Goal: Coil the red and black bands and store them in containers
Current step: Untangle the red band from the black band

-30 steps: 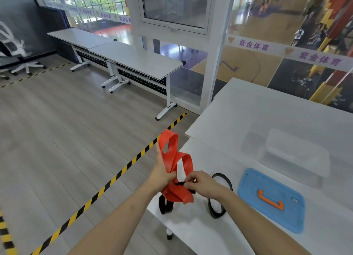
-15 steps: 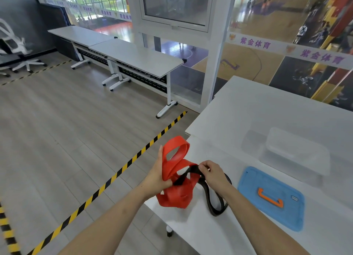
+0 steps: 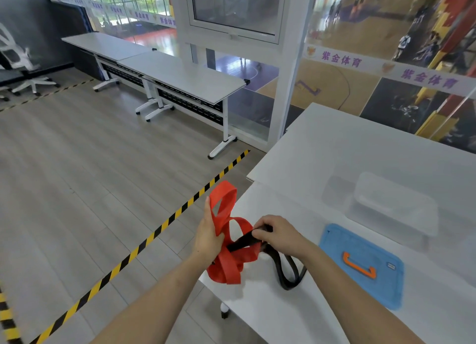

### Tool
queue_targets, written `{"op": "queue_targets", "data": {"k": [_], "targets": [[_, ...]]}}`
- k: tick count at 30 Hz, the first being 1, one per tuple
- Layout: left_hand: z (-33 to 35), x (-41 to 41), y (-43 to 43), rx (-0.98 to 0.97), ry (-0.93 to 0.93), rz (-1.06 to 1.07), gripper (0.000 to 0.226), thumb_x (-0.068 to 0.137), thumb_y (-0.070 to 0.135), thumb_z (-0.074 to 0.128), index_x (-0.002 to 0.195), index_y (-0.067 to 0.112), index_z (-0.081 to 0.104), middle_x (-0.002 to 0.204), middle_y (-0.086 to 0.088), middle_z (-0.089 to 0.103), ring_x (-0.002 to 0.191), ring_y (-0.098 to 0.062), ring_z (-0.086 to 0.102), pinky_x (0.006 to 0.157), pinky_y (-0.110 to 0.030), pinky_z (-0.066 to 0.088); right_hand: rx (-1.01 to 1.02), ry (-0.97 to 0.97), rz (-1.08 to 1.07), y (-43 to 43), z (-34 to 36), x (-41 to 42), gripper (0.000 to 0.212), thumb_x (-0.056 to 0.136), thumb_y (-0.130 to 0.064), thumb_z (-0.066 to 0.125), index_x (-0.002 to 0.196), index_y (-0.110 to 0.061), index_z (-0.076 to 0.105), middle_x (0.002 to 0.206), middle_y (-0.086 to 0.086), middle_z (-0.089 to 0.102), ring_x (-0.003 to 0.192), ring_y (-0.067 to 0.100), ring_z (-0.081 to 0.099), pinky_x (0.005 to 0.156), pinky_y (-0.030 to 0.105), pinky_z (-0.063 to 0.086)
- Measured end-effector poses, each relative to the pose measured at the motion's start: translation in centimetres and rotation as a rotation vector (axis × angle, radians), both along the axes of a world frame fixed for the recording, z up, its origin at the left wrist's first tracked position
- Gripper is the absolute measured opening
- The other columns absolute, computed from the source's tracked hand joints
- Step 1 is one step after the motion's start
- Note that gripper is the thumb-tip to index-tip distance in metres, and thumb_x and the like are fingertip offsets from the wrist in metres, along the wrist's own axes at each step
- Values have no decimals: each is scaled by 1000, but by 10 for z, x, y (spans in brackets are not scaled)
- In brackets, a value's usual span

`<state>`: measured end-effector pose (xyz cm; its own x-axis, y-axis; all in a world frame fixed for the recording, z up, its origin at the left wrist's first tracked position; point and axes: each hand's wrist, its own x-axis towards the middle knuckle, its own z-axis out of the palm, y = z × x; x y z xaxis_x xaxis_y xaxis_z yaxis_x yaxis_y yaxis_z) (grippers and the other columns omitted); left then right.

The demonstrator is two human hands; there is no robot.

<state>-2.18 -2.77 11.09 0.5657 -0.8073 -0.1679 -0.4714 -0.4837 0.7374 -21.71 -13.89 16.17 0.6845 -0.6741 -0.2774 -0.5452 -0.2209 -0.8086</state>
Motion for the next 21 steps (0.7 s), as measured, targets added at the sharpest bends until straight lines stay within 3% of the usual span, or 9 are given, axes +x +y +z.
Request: {"op": "queue_targets", "data": {"k": [2, 5, 8, 11, 18, 21], "targets": [[-6, 4, 6, 10, -13, 12, 115, 96, 8, 63, 148, 56, -28, 127, -2, 58, 95, -19, 66, 70, -32, 56, -20, -126, -72, -6, 7, -7, 8, 95, -23, 69, 91, -23, 75, 96, 1, 73, 89, 14, 71, 90, 38, 59], [-12, 9, 15, 34, 15, 109, 108, 97, 7, 59, 153, 50, -23, 123, -1, 60, 87, -17, 68, 62, -28, 55, -39, -181, -121, -11, 7, -19, 12, 99, -23, 67, 90, -29, 73, 102, 1, 69, 96, 16, 68, 94, 34, 54], [-20, 15, 17, 42, 41, 208, 104, 98, 13, 59, 155, 48, -21, 105, 5, 66, 78, -17, 70, 63, -38, 61, 13, -259, -208, -11, 3, -27, 13, 103, -22, 61, 94, -27, 70, 103, -5, 68, 95, 12, 62, 87, 25, 48], [-23, 18, 12, 51, 97, 251, 100, 98, 12, 57, 157, 46, -16, 92, 3, 66, 73, -18, 69, 65, -41, 61, 100, -309, -285, -14, 2, -31, 15, 107, -21, 54, 97, -21, 66, 88, -8, 67, 85, 11, 57, 82, 29, 48], [-10, 9, -6, -94, 260, 244, 95, 92, 18, 70, 156, 46, 6, 116, 6, 61, 86, -12, 64, 67, -35, 57, 306, -448, -467, -21, -15, -25, 23, 109, -12, 42, 90, -9, 54, 82, 1, 62, 78, 19, 58, 73, 34, 49], [-10, 13, -7, -121, 302, 316, 92, 93, 19, 70, 155, 47, 7, 123, 2, 58, 93, -22, 67, 67, -36, 59, 368, -512, -591, -28, -23, -29, 27, 105, -7, 38, 82, -10, 51, 71, -1, 59, 74, 20, 56, 71, 34, 50]]}}
